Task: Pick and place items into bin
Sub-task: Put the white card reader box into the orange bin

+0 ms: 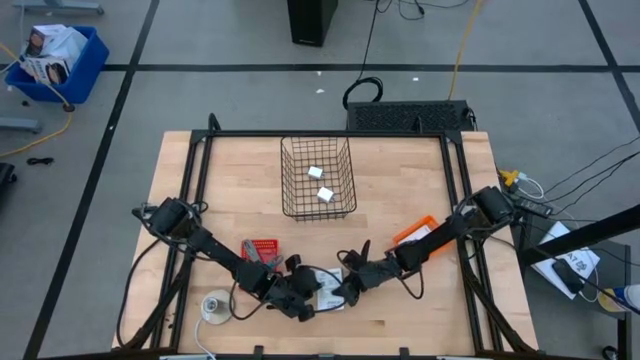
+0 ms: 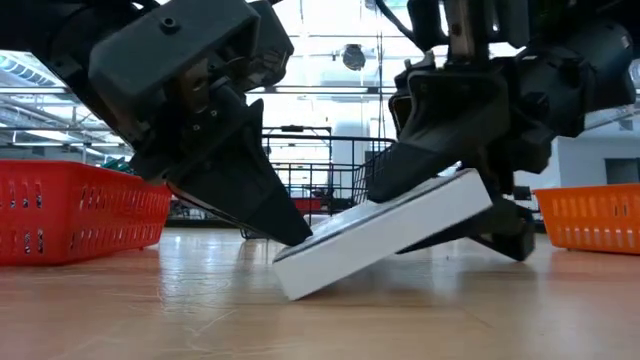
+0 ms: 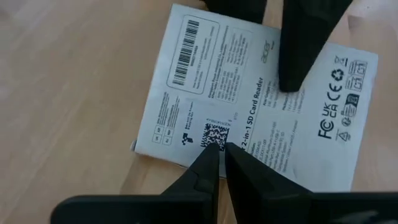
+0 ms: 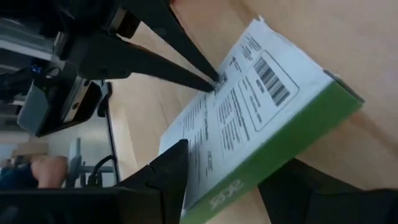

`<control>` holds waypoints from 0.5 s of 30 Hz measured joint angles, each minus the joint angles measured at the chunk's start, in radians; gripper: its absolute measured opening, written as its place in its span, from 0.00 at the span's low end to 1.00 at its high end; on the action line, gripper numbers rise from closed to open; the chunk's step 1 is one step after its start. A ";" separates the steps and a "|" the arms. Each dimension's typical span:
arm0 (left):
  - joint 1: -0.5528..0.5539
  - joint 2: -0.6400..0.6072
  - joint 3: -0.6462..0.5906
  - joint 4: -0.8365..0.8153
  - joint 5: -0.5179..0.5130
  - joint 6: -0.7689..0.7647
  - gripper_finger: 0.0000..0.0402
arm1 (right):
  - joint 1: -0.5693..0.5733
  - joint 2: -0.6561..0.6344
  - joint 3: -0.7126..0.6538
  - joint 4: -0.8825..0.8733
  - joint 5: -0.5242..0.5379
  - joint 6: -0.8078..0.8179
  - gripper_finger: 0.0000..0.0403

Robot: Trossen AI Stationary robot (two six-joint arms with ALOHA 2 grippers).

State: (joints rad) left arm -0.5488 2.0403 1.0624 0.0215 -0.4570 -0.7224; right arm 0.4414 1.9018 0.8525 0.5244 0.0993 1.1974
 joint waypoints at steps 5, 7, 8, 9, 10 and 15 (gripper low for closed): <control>0.000 0.001 0.000 0.014 -0.004 0.010 0.09 | -0.007 0.000 0.006 -0.014 0.028 -0.007 0.39; -0.004 0.001 0.000 0.015 -0.012 0.014 0.09 | -0.007 0.000 0.006 -0.013 0.028 -0.005 0.34; -0.008 0.001 0.000 0.017 -0.020 0.021 0.09 | -0.007 -0.001 0.006 -0.011 0.027 -0.002 0.31; -0.011 0.001 0.000 0.023 -0.027 0.033 0.09 | -0.006 -0.002 0.006 -0.010 0.026 0.000 0.26; -0.016 -0.001 -0.001 0.032 -0.027 0.048 0.09 | -0.004 -0.008 0.006 -0.011 0.024 0.002 0.22; -0.041 -0.033 -0.001 0.066 -0.021 0.122 0.09 | -0.002 -0.051 0.007 -0.033 0.000 -0.043 0.11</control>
State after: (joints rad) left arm -0.5900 2.0074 1.0610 0.0880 -0.4779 -0.6004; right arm 0.4397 1.8505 0.8597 0.4918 0.0990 1.1544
